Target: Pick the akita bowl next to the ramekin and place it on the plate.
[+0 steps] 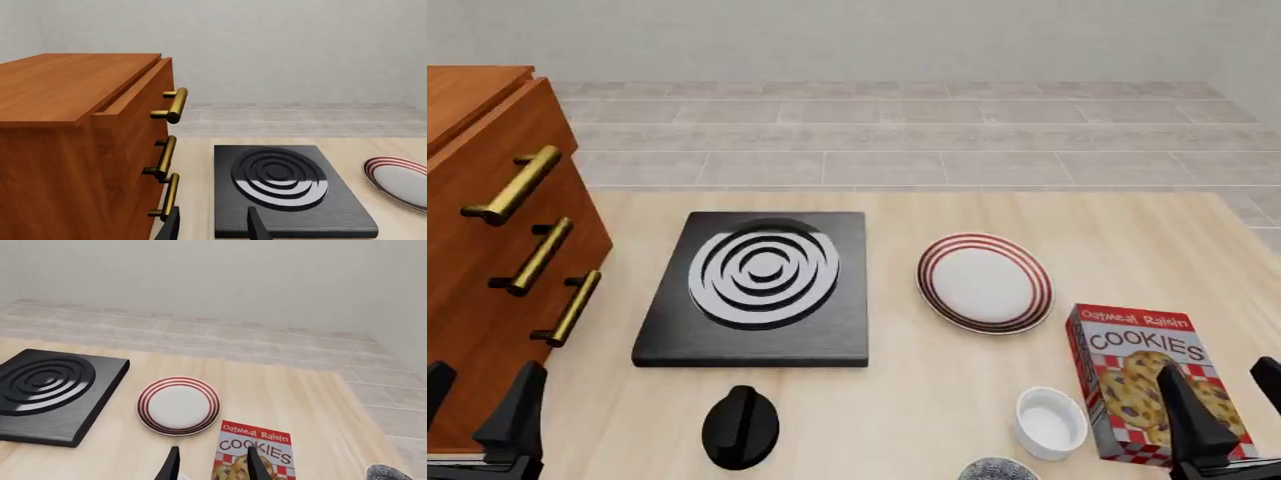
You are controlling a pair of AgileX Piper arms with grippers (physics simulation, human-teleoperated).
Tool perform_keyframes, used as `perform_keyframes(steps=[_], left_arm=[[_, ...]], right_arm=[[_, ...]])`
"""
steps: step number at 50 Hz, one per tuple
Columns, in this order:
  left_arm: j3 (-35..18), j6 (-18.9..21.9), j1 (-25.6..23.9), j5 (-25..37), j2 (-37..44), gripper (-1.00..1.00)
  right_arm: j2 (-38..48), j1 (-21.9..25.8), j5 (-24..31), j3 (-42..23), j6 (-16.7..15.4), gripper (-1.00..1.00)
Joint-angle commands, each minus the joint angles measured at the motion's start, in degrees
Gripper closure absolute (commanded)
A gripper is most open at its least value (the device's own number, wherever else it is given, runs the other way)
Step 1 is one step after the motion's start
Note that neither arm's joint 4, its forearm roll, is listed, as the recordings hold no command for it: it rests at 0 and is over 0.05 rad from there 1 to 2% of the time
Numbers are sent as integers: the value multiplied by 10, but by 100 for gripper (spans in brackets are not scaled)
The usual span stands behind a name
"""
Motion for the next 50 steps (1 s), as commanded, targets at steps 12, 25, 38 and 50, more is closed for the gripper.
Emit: perform_keyframes(steps=[12,25,38,50], left_arm=[[0,0,0,0,0,-100],[0,0,0,0,0,-100],[0,0,0,0,0,-100],[0,0,0,0,0,-100]], right_arm=[[19,18,99,-61,4,-100],[29,34,162,-72,-7,-100],[42,48,185,-71,-1,-100],[68,68,198,-77,35,-100]])
